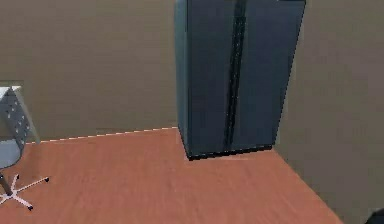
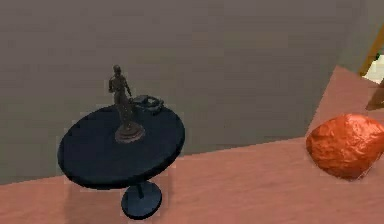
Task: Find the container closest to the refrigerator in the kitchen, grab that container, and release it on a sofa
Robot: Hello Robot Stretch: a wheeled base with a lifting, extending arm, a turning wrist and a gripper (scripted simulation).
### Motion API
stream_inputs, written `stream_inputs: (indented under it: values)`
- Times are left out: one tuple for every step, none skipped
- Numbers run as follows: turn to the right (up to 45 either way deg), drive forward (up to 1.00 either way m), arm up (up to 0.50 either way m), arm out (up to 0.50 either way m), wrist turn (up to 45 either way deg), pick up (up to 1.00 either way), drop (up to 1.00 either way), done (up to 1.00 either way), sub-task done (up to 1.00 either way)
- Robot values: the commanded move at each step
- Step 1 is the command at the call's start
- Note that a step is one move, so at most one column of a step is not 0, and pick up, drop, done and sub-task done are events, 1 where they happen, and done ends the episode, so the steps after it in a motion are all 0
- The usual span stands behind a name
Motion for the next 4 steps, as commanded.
stream_inputs:
  values:
    - [0.0,0.25,0.0,0.0,0.0,0.0,0.0,0.0,0.0]
    - [-45.0,0.0,0.0,0.0,0.0,0.0,0.0,0.0,0.0]
    - [-9.0,0.0,0.0,0.0,0.0,0.0,0.0,0.0,0.0]
    - [0.0,1.0,0.0,0.0,0.0,0.0,0.0,0.0,0.0]
